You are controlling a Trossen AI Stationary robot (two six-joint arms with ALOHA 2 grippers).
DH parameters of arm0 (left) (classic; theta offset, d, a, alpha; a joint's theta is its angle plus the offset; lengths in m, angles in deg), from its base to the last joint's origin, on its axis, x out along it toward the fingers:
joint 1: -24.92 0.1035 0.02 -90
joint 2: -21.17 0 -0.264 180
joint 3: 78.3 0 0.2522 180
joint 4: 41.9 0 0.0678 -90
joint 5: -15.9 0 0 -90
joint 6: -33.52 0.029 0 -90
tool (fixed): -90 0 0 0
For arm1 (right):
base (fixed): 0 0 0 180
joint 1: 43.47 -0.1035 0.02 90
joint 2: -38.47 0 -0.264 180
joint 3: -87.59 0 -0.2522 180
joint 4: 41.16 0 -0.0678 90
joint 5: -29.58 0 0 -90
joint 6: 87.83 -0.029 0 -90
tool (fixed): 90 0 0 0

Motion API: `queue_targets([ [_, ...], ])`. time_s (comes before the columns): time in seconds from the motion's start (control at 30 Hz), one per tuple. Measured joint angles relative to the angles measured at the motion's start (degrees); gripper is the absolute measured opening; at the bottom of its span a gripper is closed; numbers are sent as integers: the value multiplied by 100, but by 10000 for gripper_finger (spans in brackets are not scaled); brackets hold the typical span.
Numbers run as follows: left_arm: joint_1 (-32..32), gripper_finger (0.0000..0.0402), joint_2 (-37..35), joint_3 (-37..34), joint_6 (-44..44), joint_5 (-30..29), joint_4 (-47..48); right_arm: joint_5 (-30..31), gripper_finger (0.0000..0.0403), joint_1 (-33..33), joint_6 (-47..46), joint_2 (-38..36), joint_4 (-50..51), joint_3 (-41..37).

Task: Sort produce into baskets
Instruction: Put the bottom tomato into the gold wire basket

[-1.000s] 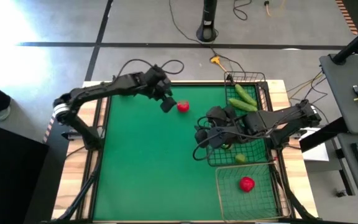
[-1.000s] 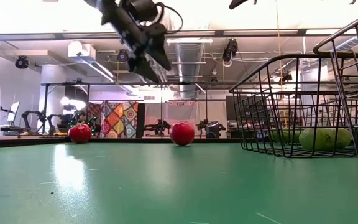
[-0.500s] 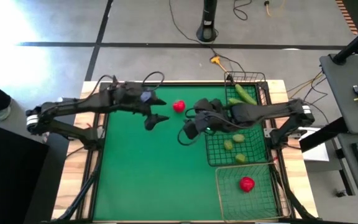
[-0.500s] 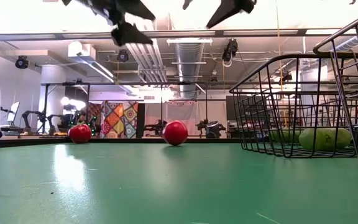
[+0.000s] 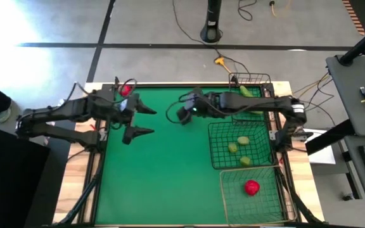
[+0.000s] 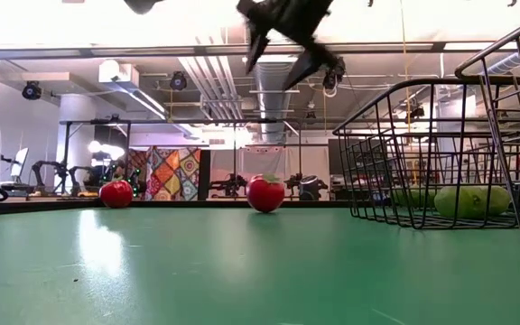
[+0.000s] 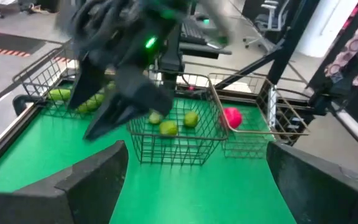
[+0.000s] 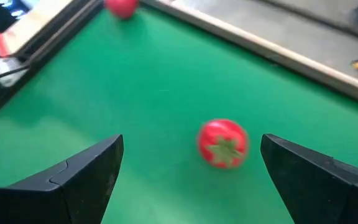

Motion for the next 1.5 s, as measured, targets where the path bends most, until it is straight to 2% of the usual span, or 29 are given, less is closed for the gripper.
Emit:
queue_targets([
  [0.13, -34, 363, -334, -35, -38, -6, 296, -712, 373, 285, 295, 410, -886, 0],
  [0.23, -34, 363, -525, -97, -105, -10, 525, -789, 373, 461, 302, 676, -1203, 4],
  [0.43, -155, 363, -897, -201, -330, -8, 966, -767, 373, 834, -359, 1019, -622, 87],
  [0.97, -206, 363, -1446, -209, -786, -58, 1615, -1049, 373, 1250, -877, 1701, 176, 216],
  [1.1, -206, 363, -1443, -209, -835, -530, 1607, -1356, 373, 1325, -817, 1701, -75, 216],
  [1.23, -204, 363, -1404, -209, -850, -1725, 1641, -1453, 373, 1395, -366, 1725, -206, 214],
  [1.3, -198, 363, -1384, -207, -831, -2129, 1805, -1394, 373, 1435, -334, 1729, -241, 188],
  [1.5, -206, 363, -1361, -207, -812, -2152, 1856, -1587, 373, 1510, -19, 1734, -428, 180],
])
